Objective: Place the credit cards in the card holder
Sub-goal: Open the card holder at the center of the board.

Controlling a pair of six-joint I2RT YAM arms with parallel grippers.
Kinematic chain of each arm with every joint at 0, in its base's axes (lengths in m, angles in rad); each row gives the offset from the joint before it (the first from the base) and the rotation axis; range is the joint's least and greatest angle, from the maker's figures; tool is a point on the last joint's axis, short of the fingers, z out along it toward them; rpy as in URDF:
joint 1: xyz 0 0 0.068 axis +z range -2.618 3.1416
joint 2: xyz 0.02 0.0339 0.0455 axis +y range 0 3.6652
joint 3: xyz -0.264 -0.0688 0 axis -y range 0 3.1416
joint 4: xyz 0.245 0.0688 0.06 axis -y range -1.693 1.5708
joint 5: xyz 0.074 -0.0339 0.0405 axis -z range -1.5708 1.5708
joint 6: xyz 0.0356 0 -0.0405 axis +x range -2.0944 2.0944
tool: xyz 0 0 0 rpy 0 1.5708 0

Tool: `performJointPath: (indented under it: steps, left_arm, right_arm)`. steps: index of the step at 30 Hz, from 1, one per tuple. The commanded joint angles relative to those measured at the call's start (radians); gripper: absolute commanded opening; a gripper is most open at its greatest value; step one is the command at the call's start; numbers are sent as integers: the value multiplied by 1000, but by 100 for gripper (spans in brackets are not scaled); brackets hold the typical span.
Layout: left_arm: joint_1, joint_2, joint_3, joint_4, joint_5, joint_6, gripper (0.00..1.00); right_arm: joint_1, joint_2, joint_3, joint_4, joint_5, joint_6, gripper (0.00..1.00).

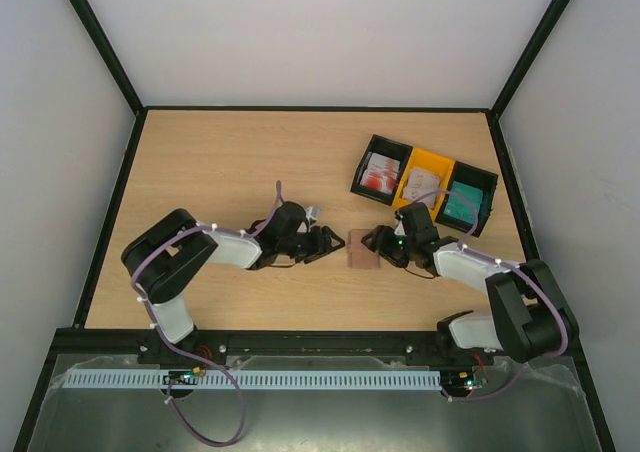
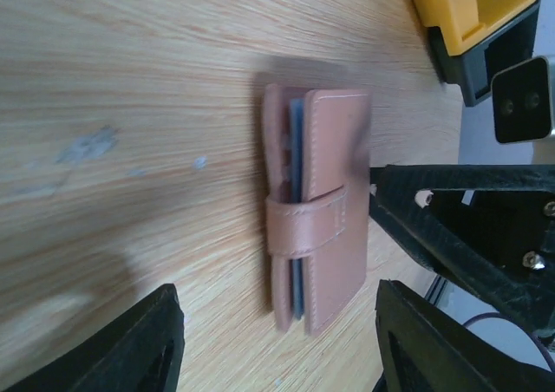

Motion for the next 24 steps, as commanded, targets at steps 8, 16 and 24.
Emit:
performJointPath:
  steps: [8, 16, 24]
  left_arm:
    - [-35, 142, 165, -135, 53, -5, 42]
    - [-35, 171, 199, -279, 18, 48, 21]
    - [-33, 163, 198, -372, -17, 85, 18]
  right_arm:
    - [4, 58, -60, 70, -100, -58, 60]
    - [4, 54, -93, 271, -247, 69, 59]
    - [4, 10, -86, 162, -46, 35, 58]
